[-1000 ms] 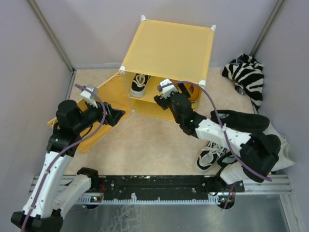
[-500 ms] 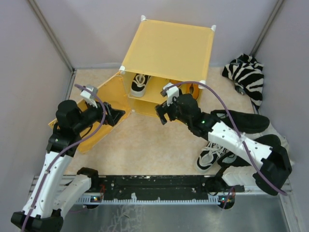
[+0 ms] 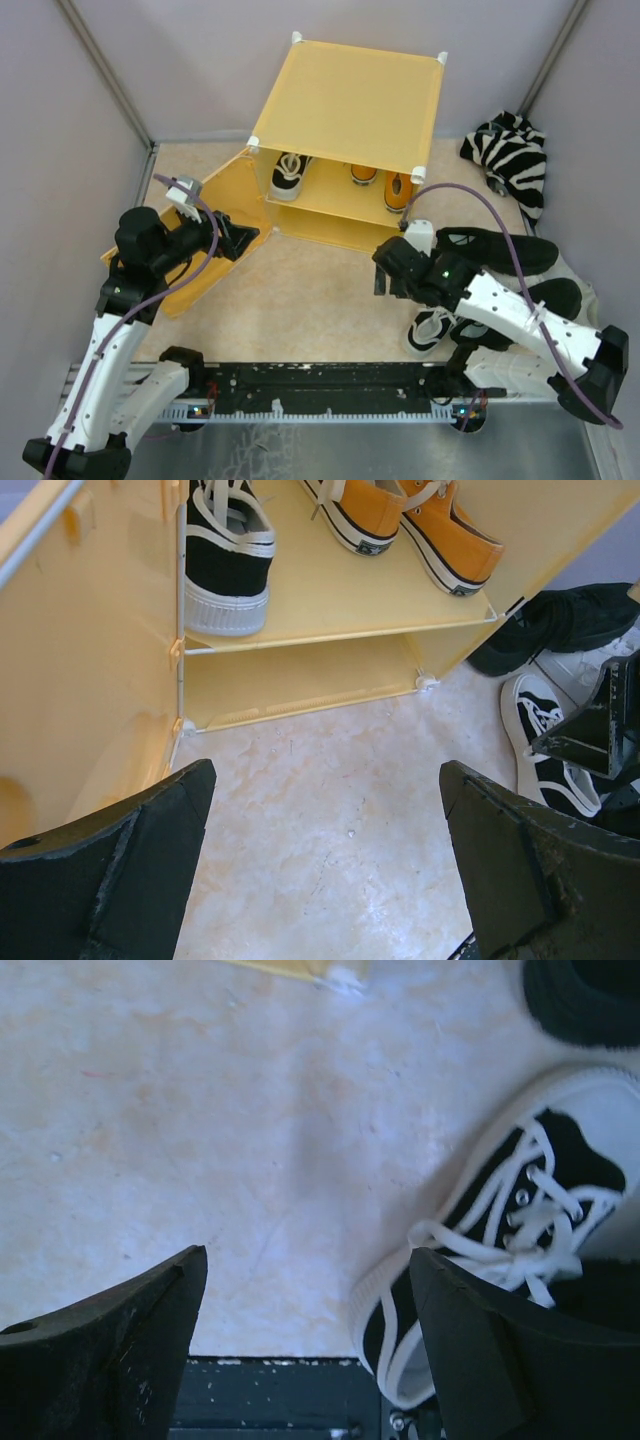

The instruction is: Place and organize the shoes in the shoe cabinet

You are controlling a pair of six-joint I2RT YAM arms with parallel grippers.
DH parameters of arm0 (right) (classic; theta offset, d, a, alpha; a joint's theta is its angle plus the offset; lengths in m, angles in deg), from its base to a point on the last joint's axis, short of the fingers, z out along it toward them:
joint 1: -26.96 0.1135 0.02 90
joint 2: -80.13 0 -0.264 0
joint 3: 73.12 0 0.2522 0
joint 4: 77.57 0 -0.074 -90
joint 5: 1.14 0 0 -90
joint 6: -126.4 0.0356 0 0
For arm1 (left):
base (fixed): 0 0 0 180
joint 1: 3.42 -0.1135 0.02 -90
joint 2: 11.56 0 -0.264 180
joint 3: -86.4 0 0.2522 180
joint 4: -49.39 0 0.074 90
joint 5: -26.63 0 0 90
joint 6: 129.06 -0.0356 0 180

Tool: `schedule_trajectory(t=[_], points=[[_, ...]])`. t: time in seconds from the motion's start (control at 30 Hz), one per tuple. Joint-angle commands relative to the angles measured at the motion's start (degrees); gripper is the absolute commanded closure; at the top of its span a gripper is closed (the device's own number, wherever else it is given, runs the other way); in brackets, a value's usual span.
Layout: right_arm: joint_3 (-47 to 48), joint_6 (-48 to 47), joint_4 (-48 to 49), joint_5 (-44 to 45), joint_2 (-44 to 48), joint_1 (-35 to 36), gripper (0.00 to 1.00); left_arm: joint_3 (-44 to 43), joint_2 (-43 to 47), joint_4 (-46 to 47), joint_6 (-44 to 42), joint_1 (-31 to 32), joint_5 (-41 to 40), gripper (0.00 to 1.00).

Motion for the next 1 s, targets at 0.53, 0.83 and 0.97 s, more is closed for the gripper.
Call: schedule_trajectory(t=[0.53, 0.83, 0.97], points=[[-17.8, 33.9, -7.1, -4.5, 5.3, 10.2, 0.29, 0.4, 2.1, 1.9, 0.7, 0.3, 0.9, 0.01], [-24.7, 36.2, -2.0, -4.7, 2.5, 11.7, 0.55, 0.9, 2.7, 1.4, 0.7, 0.3, 0.8, 0.01], [-19.9, 32.2, -2.3, -2.0, -0.6, 15.0, 0.86, 0.6, 2.8, 1.4, 0.6, 0.3, 0.7, 0.01]])
